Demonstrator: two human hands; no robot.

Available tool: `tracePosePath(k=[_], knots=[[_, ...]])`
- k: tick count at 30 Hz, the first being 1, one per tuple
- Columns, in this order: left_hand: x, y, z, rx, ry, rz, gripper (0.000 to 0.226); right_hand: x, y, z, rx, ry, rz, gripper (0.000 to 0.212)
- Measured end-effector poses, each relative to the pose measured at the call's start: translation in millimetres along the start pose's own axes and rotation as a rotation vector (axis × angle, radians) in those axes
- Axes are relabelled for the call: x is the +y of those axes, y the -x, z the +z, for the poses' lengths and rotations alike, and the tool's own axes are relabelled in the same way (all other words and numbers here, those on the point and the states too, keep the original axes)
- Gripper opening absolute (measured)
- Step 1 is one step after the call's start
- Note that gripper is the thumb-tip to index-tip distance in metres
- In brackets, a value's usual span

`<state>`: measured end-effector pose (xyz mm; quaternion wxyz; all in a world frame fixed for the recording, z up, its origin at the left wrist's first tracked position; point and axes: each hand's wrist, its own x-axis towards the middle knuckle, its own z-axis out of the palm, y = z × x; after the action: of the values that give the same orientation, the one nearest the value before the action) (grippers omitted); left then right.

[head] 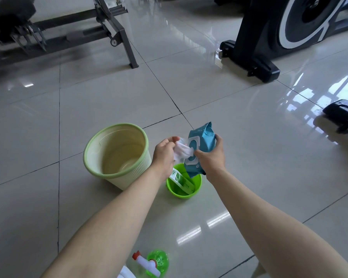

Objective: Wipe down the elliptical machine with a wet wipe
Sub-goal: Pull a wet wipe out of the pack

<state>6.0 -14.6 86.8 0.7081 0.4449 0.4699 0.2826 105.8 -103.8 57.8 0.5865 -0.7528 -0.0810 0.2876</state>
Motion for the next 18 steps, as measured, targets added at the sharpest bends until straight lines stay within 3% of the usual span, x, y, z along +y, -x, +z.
tracePosePath(k=[2,4,8,14,16,18], knots=[[3.0,0.3,-2.8,0.061,0.113,-0.067,0.036,-0.8,-0.7,0.7,-0.01,0.003,-0.007,0.085],[3.3,-0.2,-3.8,0.07,0.045,-0.062,0.035,0.3,0.3,1.7,-0.008,0.012,-0.008,0.085],[10.7,4.6,1.5,-0.082,-0.721,0.158,0.032,6.4,2.5,1.8,0.012,0.112,-0.022,0.084],[-0.1,0.7,-11.9,-0.283,-1.304,0.156,0.022,5.7,-2.7,-3.2,0.043,0.185,-0.077,0.084],[-6.5,-2.0,-14.7,-0.252,-1.234,0.173,0.043,4.6,-5.0,-4.0,0.05,0.162,-0.087,0.085],[-3.8,0.3,-11.4,-0.143,-0.948,0.166,0.039,5.7,-7.0,-5.3,0.056,0.14,-0.079,0.086]])
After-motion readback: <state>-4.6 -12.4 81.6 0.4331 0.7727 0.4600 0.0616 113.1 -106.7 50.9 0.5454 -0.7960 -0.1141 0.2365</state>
